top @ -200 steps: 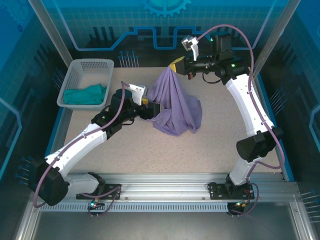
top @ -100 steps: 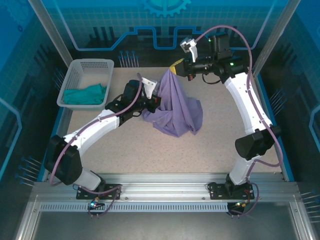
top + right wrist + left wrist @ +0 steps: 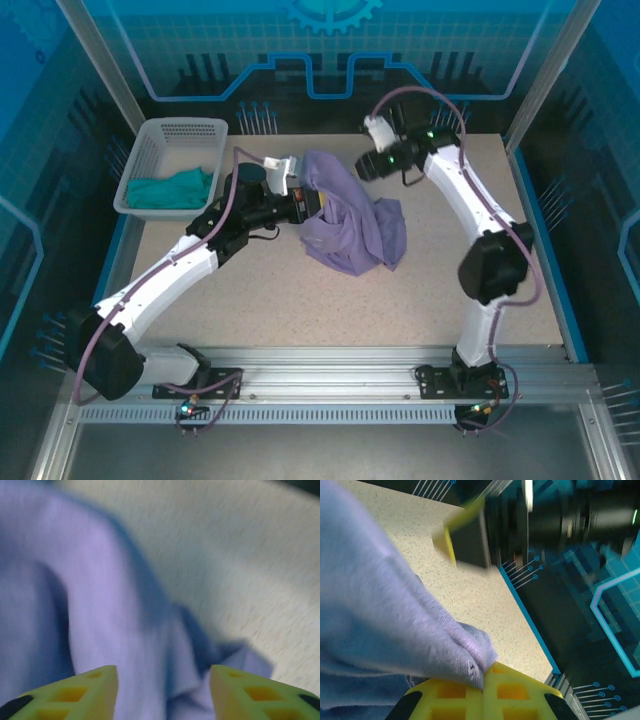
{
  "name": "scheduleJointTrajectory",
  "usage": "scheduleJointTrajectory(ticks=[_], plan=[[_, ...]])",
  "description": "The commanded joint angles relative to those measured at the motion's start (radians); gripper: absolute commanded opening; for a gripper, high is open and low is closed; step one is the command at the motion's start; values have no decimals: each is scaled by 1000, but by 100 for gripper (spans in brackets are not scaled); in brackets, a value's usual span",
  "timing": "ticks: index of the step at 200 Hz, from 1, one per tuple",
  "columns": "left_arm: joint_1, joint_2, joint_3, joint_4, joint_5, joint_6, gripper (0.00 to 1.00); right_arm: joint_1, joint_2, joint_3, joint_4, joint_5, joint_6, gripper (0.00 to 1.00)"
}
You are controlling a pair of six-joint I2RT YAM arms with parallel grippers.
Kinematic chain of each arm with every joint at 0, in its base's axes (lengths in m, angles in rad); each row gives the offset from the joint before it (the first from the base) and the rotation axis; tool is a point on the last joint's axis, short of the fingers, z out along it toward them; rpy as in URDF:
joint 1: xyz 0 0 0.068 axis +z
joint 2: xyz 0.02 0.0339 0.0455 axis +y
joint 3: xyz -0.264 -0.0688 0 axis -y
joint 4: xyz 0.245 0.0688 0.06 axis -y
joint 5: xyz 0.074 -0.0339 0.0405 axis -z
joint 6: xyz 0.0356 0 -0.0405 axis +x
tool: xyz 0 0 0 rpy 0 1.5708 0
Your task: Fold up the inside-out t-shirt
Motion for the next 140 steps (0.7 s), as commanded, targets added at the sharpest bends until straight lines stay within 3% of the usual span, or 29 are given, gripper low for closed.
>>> scheduleJointTrajectory(ticks=[1,27,61,77,94,102,113,140], plan=[[-2,-37,-24,13,-25,-25,0,32,-311,-287,223,-76,52,58],[-2,-51,-29,11,-21,-14,0,70,-438,-595,452,-191,164,61],[-2,-62,-22,4,-26,-7,0,108,-350,-686,609,-216,225,58],[-2,-67,-9,-12,-34,3,0,110,-314,-680,627,-176,231,46],[-2,-77,9,-19,-47,16,0,95,-323,-651,599,-140,208,15],[-1,-83,27,-23,-55,26,0,79,-352,-632,582,-139,195,5],[-1,-94,65,-27,-69,42,0,51,-412,-596,556,-139,175,1],[-1,-129,182,29,-92,79,0,-8,-540,-420,463,-140,110,1]])
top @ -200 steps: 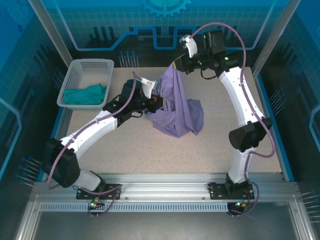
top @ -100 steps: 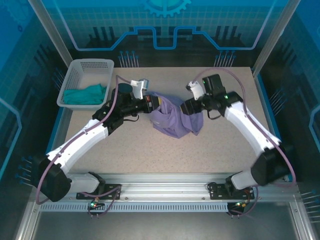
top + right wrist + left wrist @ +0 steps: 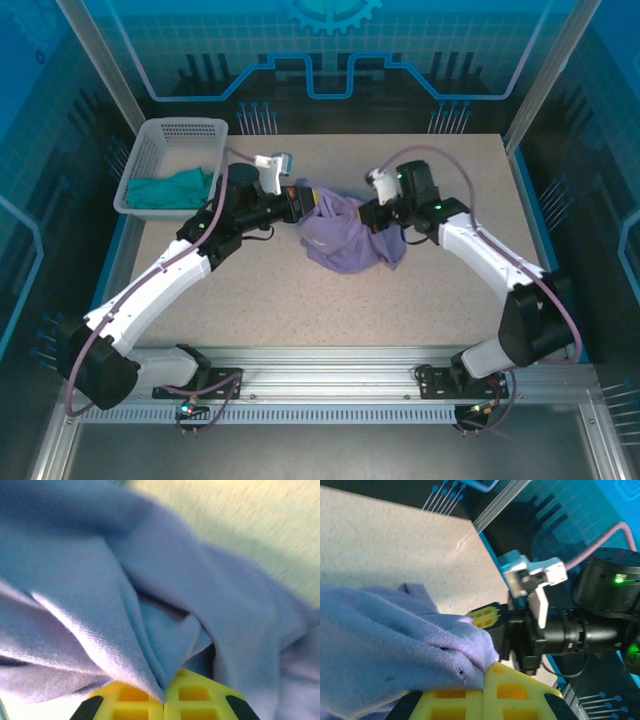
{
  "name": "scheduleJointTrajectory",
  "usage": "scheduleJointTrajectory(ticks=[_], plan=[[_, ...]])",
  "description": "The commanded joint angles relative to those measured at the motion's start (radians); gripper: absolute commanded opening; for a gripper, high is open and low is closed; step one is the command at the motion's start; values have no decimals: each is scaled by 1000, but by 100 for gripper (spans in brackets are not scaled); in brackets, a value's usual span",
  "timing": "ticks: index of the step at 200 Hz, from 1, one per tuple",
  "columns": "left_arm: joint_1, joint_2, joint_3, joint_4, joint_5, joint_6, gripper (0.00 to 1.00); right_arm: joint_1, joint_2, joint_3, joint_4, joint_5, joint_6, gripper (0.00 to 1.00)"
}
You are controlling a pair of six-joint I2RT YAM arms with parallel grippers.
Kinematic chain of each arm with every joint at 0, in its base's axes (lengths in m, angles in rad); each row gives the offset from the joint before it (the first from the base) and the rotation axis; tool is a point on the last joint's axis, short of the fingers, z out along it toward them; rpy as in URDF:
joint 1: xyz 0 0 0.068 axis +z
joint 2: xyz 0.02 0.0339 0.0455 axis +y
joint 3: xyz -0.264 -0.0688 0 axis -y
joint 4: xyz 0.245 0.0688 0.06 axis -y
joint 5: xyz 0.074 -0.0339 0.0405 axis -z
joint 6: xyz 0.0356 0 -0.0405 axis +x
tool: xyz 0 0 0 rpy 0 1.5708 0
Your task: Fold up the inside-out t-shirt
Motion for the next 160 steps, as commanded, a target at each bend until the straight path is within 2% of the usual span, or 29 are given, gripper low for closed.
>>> scheduleJointTrajectory(ticks=[1,32,52,73,97,136,160], plan=[[-1,-79,139,82,-33,63,0,-54,-157,195,-24,5,-67,1],[-1,-122,204,230,-22,88,0,-101,-201,398,-123,21,-140,4],[-1,-120,208,241,-22,110,0,-122,-196,431,-183,67,-167,5],[0,-91,155,252,-37,119,0,-129,-195,350,-186,143,-162,6],[-1,-37,72,310,-14,109,0,-121,-170,226,-158,174,-123,5],[1,5,10,294,31,140,0,-37,-118,78,-160,279,-107,5],[1,-17,-16,260,78,192,0,12,-149,-18,-98,229,-143,13]])
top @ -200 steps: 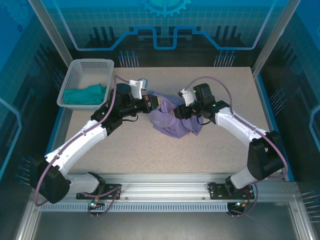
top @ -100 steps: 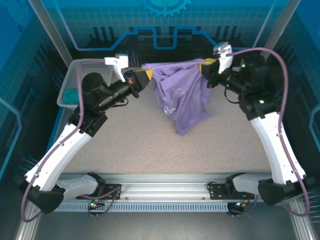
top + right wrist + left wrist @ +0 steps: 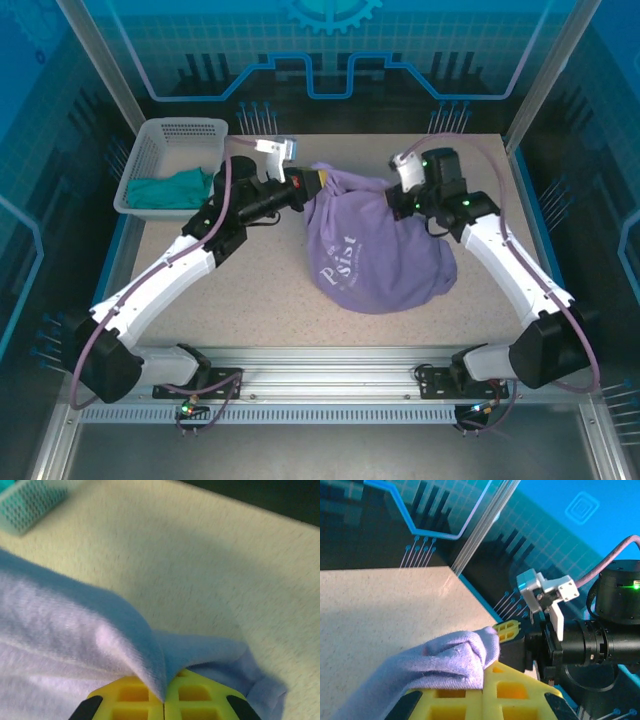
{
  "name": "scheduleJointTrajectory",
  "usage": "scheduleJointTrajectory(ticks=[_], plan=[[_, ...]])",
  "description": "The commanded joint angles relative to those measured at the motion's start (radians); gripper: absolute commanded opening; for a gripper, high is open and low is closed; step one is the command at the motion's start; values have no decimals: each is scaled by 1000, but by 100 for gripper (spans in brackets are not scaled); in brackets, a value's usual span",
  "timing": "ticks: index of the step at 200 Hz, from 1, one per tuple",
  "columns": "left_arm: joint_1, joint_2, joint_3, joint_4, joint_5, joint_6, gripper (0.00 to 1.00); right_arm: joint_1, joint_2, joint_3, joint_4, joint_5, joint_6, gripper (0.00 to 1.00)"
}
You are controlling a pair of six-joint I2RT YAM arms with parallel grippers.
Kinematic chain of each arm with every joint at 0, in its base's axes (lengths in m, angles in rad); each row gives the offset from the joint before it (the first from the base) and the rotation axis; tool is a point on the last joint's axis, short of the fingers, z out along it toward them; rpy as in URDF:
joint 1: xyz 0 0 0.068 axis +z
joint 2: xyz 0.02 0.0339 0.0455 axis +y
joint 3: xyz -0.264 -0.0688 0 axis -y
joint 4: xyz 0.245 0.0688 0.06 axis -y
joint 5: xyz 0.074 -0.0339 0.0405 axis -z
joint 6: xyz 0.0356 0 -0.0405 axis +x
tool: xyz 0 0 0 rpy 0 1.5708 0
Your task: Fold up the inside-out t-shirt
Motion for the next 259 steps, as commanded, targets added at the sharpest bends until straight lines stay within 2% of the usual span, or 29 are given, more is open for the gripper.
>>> scheduleJointTrajectory(ticks=[1,25,47,74,102,179,189,196,207,222,240,259], plan=[[6,-56,-1,35,69,78,0,43,-58,-56,50,0,-22,13],[6,-81,-8,-24,123,132,0,63,-122,-104,145,-131,-105,34],[6,-103,-17,-54,134,156,0,90,-153,-106,196,-180,-169,48],[7,-114,-29,-56,142,160,0,110,-135,-69,201,-200,-212,55],[6,-112,-31,-58,157,159,0,126,-84,-15,196,-227,-228,56],[7,-111,-33,-68,139,157,0,169,53,70,185,-312,-253,48],[7,-113,-30,-82,113,157,0,168,50,54,187,-312,-255,42],[7,-116,-29,-90,95,159,0,166,45,43,185,-313,-254,35],[6,-117,-29,-98,46,160,0,155,32,29,176,-326,-243,22],[7,-121,-31,-133,-83,166,0,126,8,21,156,-354,-200,8],[6,-118,-43,-185,-259,194,0,88,-28,8,139,-454,-129,2],[6,-101,-49,-228,-343,222,0,77,-47,-12,157,-571,-51,0]])
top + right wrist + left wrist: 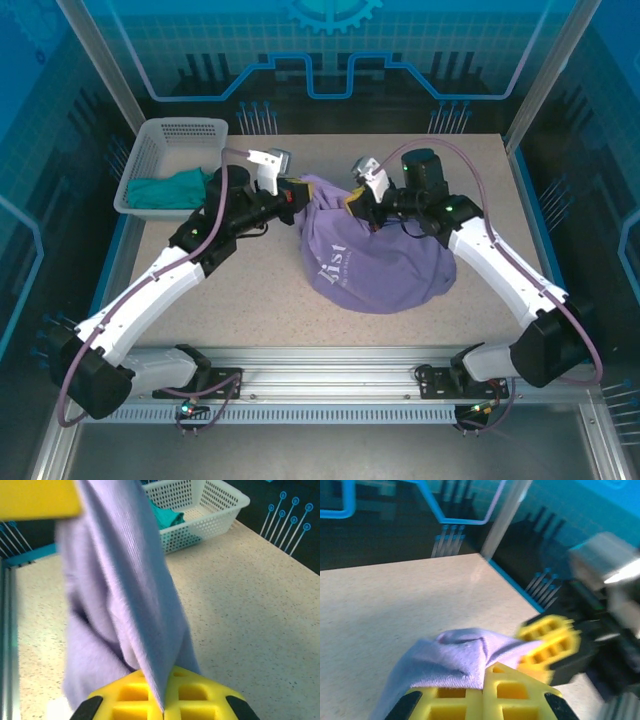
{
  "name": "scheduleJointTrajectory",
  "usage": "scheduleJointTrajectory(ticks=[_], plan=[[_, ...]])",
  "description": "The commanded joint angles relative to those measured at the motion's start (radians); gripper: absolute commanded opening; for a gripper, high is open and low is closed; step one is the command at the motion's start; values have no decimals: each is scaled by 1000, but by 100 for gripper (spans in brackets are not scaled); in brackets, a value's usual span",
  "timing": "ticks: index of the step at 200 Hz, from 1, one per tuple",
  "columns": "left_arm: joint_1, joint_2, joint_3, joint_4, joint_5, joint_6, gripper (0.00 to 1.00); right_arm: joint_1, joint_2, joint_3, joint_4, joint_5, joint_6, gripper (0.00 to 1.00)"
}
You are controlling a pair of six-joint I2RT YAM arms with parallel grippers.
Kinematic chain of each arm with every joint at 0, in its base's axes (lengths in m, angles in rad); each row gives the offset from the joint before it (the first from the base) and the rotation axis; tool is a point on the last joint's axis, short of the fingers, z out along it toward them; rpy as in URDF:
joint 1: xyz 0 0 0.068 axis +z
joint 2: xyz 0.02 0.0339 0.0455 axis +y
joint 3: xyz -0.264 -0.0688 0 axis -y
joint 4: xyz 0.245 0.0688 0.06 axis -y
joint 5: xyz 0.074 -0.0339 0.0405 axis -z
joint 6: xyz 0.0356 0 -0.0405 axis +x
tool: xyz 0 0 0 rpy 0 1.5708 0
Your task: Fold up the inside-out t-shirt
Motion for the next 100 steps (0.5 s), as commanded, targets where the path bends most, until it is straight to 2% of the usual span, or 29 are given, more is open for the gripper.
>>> scheduleJointTrajectory(ticks=[1,18,54,62,84,100], plan=[[6,-8,-11,-63,-221,60,0,-21,-51,-26,-4,-172,115,0],[7,12,-11,-89,-249,59,0,-21,-35,-34,21,-251,200,0],[5,26,-17,-155,-292,25,0,-21,25,-38,20,-304,359,0],[5,24,-20,-168,-291,14,7,-21,32,-47,36,-311,391,0],[3,-1,-31,-235,-299,-6,39,-20,44,-53,60,-315,456,0],[2,-43,-61,-276,-295,-32,49,-19,40,-59,71,-297,485,0]])
